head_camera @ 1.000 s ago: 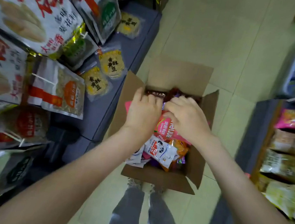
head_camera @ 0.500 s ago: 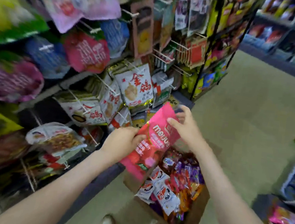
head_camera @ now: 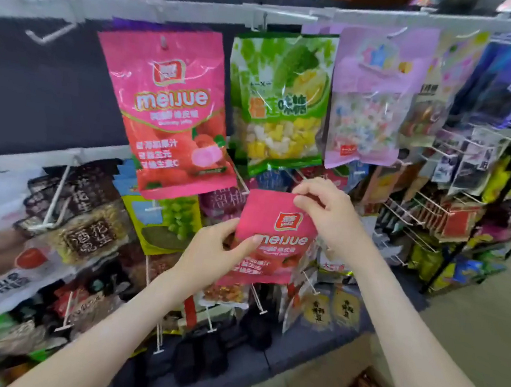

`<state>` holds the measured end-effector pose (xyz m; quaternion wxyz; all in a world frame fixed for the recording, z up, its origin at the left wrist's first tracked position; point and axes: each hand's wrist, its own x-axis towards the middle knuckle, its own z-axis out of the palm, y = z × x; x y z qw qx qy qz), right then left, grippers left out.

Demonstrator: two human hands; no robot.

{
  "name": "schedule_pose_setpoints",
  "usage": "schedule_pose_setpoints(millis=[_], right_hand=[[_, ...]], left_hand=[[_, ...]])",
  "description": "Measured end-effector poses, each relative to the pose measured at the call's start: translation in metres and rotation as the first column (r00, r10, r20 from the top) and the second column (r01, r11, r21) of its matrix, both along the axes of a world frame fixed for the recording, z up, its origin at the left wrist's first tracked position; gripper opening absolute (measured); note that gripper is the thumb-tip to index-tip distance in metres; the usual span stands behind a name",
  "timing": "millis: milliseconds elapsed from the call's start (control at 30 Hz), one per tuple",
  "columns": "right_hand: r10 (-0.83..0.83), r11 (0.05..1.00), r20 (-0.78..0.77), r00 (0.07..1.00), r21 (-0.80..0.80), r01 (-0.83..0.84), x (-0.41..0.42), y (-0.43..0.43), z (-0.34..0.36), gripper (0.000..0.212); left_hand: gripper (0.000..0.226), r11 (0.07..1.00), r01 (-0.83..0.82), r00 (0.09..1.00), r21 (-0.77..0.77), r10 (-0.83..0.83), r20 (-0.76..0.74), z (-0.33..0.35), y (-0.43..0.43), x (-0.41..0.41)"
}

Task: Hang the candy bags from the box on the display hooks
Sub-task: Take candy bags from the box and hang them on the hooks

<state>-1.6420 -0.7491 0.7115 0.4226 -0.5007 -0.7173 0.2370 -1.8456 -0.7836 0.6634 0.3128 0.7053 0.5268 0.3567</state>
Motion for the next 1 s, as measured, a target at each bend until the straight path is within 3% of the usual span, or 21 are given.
schedule_pose_setpoints(millis=[100,233,333,467,633,800,1000], right_hand=[[0.041,0.985,0.13,0.991,0.161,-0.062,-0.049,-0.001,0.036,0.008],[0.044,0.938,0.095,0.994,0.337,-0.074,-0.097,-0.002,0.076,0.005],[0.003,0.923,0.002,1.0,0.384,-0.003,-0.118,-0.001,0.099,0.009],[-0.132,0.909,0.017,0.991,0.402,0.114,-0.138,0.018,0.12,0.017],[-0.044,0.982,-0.177,0.983,0.172,0.075,-0.157,0.042,0.137,0.038],[-0.045,0.994,-0.284,0.958,0.084,0.072,-0.166,0.061,0.148,0.04],[-0.014,0.995,-0.354,0.935,0.085,0.047,-0.164,0.074,0.147,0.036]], left_hand=[[0.027,0.998,-0.053,0.961,-0.013,0.055,0.269,0.036,0.001,-0.028],[0.023,0.987,-0.158,0.859,0.038,0.119,0.498,0.074,0.002,-0.055],[0.025,0.979,-0.197,0.801,0.048,0.132,0.584,0.097,0.003,-0.068],[0.022,0.979,-0.204,0.688,-0.024,0.161,0.707,0.123,0.013,-0.08],[0.017,0.966,-0.244,0.611,-0.085,0.221,0.761,0.149,0.031,-0.093],[0.018,0.951,-0.293,0.65,-0.093,0.27,0.71,0.159,0.056,-0.095],[0.016,0.94,-0.341,0.711,-0.014,0.268,0.65,0.162,0.073,-0.094]])
